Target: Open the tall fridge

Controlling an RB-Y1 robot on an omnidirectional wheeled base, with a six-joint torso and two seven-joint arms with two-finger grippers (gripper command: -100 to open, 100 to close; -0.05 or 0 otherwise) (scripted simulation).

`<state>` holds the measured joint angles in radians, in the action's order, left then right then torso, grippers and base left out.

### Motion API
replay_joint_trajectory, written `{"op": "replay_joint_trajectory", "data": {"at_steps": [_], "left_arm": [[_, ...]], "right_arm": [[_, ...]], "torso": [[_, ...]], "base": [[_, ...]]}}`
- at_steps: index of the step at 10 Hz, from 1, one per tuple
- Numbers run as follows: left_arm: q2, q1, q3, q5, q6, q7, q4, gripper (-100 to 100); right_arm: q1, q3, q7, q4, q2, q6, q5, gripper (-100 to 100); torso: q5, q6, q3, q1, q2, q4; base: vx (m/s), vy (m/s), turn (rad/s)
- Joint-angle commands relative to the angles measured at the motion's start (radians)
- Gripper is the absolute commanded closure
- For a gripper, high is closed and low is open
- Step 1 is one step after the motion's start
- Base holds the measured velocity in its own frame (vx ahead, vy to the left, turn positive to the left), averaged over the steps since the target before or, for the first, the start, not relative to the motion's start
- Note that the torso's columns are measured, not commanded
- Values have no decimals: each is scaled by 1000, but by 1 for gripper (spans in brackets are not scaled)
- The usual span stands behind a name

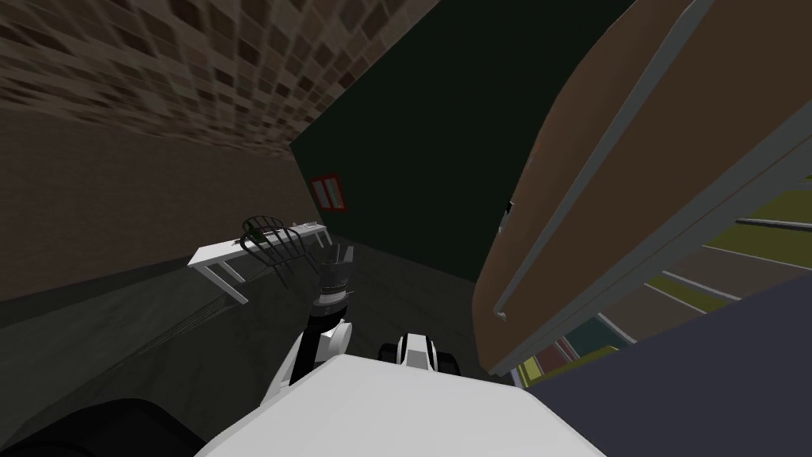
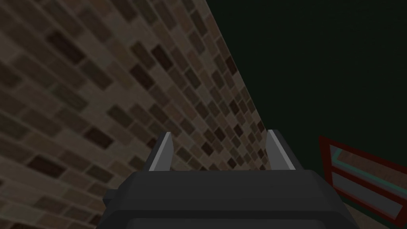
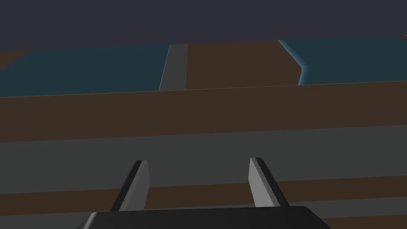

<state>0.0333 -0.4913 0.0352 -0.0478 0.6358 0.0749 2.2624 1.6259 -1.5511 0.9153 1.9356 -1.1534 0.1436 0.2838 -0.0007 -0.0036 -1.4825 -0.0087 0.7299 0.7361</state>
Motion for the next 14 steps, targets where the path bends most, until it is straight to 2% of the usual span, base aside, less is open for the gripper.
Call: {"op": "replay_joint_trajectory", "data": {"at_steps": [1,2,4,5,7,14], "left_arm": [[0,0,0,0,0,0,0,0],[0,0,0,0,0,0,0,0],[0,0,0,0,0,0,0,0],[0,0,0,0,0,0,0,0],[0,0,0,0,0,0,0,0],[0,0,0,0,0,0,0,0]], "right_arm": [[15,4,-4,-14,9,-4,0,100],[15,4,-4,-14,9,-4,0,100],[39,9,-9,-44,25,-21,1,100],[39,9,-9,-44,25,-21,1,100],[62,14,-15,-75,41,-38,3,100],[110,24,-26,-136,74,-73,5,100]], "torso": [[1,-1,-1,3,1,0],[2,0,-1,11,-3,-2],[1,-1,-2,15,-4,-4],[2,-1,-2,12,-4,-3],[1,-3,-3,4,-3,-2],[3,1,0,8,-1,-1]], "base": [[93,119,-26],[124,155,-38],[169,250,-13],[202,233,-23],[204,247,-7],[206,239,-12]]}}
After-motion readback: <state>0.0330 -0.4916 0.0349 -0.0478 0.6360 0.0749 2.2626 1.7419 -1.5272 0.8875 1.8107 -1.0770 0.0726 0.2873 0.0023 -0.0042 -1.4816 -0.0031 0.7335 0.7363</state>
